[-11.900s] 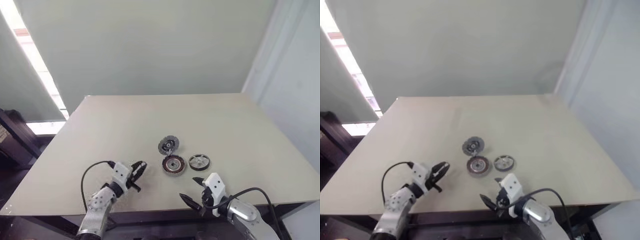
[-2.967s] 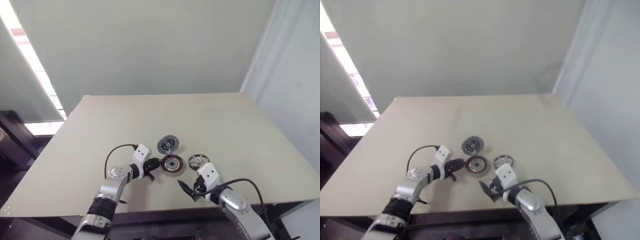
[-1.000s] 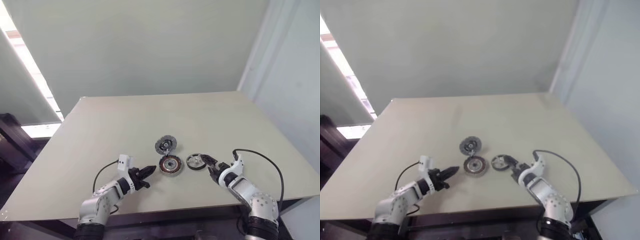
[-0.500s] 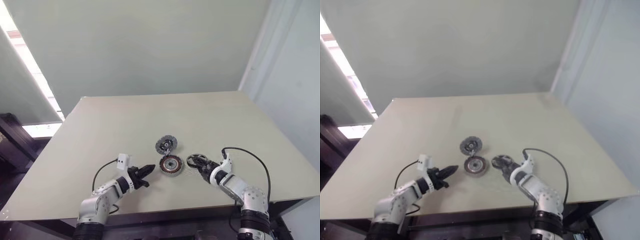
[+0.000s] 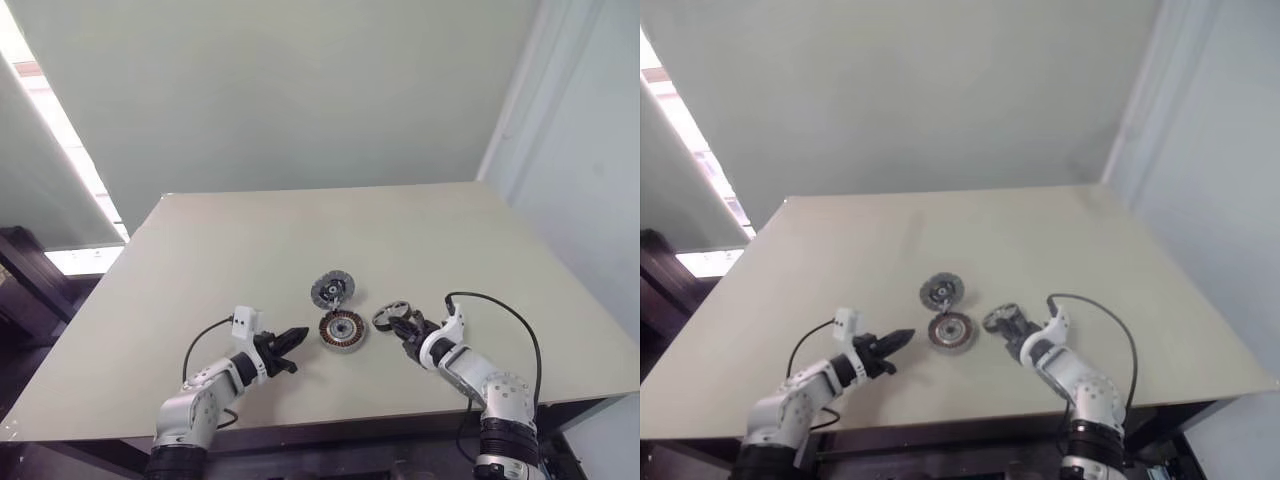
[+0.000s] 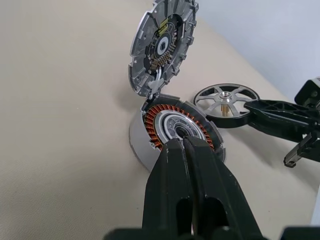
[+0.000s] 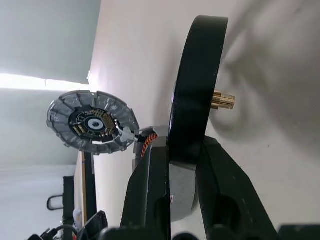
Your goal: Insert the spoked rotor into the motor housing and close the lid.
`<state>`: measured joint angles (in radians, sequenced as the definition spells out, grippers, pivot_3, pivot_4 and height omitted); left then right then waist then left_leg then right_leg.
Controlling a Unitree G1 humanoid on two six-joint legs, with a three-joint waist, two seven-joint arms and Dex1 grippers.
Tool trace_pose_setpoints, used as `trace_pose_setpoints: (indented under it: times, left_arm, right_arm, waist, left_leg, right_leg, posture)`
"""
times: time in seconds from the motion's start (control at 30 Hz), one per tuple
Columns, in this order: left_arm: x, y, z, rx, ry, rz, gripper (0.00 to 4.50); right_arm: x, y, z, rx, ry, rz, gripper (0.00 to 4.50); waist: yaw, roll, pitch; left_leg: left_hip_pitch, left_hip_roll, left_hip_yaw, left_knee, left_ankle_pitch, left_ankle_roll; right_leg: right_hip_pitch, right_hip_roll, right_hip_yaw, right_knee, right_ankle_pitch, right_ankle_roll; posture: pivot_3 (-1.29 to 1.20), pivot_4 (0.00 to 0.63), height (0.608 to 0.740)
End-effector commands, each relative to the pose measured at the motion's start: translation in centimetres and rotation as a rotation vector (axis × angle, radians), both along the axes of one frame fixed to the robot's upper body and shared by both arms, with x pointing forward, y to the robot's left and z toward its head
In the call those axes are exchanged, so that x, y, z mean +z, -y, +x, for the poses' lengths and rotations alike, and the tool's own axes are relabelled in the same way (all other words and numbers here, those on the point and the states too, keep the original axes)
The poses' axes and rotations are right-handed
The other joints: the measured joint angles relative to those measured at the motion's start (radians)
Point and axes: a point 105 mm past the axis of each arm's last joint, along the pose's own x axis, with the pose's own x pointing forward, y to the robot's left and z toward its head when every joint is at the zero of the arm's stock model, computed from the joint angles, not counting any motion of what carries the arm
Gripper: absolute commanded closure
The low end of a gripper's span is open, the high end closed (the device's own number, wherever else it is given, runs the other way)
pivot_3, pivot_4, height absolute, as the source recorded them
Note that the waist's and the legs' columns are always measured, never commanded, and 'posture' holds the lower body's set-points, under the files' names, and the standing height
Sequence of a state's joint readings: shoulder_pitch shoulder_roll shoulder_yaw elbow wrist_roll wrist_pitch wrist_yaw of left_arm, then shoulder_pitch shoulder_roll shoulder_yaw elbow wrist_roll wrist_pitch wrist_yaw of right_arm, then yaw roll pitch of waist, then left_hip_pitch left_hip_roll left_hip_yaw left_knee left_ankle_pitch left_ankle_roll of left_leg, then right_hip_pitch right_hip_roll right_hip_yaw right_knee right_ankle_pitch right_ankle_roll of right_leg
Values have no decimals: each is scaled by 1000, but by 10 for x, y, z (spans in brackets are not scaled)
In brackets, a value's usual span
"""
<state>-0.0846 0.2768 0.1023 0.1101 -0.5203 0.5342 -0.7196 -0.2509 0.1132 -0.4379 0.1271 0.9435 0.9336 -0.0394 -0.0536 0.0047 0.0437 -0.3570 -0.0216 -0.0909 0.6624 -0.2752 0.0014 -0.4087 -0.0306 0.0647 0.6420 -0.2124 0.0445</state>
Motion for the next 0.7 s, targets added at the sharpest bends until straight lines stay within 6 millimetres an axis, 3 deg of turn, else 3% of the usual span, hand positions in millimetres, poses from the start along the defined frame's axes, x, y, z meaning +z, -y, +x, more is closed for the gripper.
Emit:
trace_pose_setpoints:
  times: [0.03,0.17,0.37,0.47,0.7]
  left_arm:
    - [10,-1,6,4,50,9,4500]
    - [10,-3,6,9,51,11,4500]
    - [10,-6,6,18,53,13,4500]
    - [11,-8,7,22,56,15,4500]
    - [13,-10,9,27,61,21,4500]
  right_arm:
    - [26,2,4,-25,115,59,4148]
    - [43,-3,0,3,187,88,4148]
    - [72,-41,-27,208,246,250,4148]
    - [76,-67,-40,295,210,351,4148]
    - [70,-92,-47,350,133,419,4148]
  waist:
    - [0,0,0]
    - [0,1,0]
    - [-1,1,0]
    - [-1,1,0]
    - [-1,1,0]
  left_leg:
    - [0,0,0,0,0,0]
    - [-1,0,0,-1,0,0]
    - [-1,0,-1,-1,0,0]
    - [-1,0,0,-1,0,0]
    - [-1,0,0,-1,0,0]
  right_leg:
    - [0,0,0,0,0,0]
    - [-1,0,0,0,0,1]
    - [-1,0,0,0,0,0]
    - [-1,0,0,0,-1,-1]
    - [-1,0,0,-1,-1,-1]
  posture:
    - [0,0,740]
    - [0,0,740]
    - [0,0,740]
    - [0,0,740]
    - [0,0,740]
